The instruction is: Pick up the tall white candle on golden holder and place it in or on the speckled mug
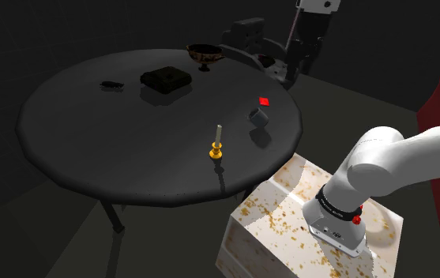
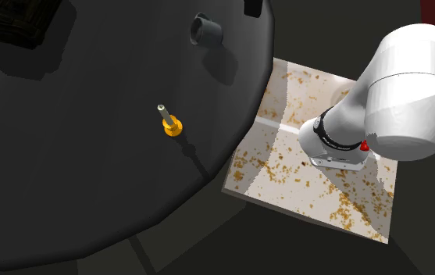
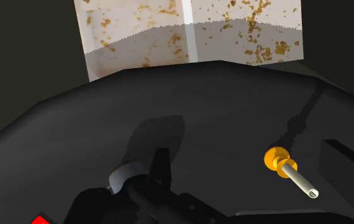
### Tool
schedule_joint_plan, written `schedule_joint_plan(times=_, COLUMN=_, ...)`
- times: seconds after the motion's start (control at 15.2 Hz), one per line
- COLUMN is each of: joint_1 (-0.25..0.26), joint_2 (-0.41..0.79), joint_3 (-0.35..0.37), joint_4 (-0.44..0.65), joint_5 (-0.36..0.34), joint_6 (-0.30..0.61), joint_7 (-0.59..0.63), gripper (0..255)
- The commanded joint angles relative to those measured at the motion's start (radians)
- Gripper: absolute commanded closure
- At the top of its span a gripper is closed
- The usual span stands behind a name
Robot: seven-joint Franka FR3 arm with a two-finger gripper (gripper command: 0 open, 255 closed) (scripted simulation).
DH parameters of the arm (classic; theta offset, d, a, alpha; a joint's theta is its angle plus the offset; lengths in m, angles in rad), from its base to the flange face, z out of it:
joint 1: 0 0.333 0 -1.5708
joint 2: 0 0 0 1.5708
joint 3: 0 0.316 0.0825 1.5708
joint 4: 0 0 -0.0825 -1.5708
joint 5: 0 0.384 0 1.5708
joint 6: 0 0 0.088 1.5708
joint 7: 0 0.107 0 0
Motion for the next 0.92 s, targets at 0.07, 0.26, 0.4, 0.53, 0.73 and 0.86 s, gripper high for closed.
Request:
schedule_joint_plan(times=0.07, joint_1=0.007, joint_2=0.034, joint_3=0.006, joint_4=0.001, joint_5=0.002, joint_6=0.019, joint_7=-0.004, gripper=0)
schedule_joint_plan(times=0.26, joint_1=0.029, joint_2=0.138, joint_3=0.025, joint_4=0.012, joint_5=0.007, joint_6=0.073, joint_7=-0.015, gripper=0)
schedule_joint_plan(times=0.4, joint_1=0.042, joint_2=0.210, joint_3=0.038, joint_4=0.025, joint_5=0.010, joint_6=0.106, joint_7=-0.022, gripper=0)
schedule_joint_plan(times=0.53, joint_1=0.055, joint_2=0.284, joint_3=0.052, joint_4=0.041, joint_5=0.012, joint_6=0.137, joint_7=-0.029, gripper=0)
schedule_joint_plan(times=0.73, joint_1=0.074, joint_2=0.396, joint_3=0.072, joint_4=0.073, joint_5=0.012, joint_6=0.178, joint_7=-0.038, gripper=0)
schedule_joint_plan(times=0.86, joint_1=0.086, joint_2=0.472, joint_3=0.086, joint_4=0.099, joint_5=0.011, joint_6=0.201, joint_7=-0.044, gripper=0)
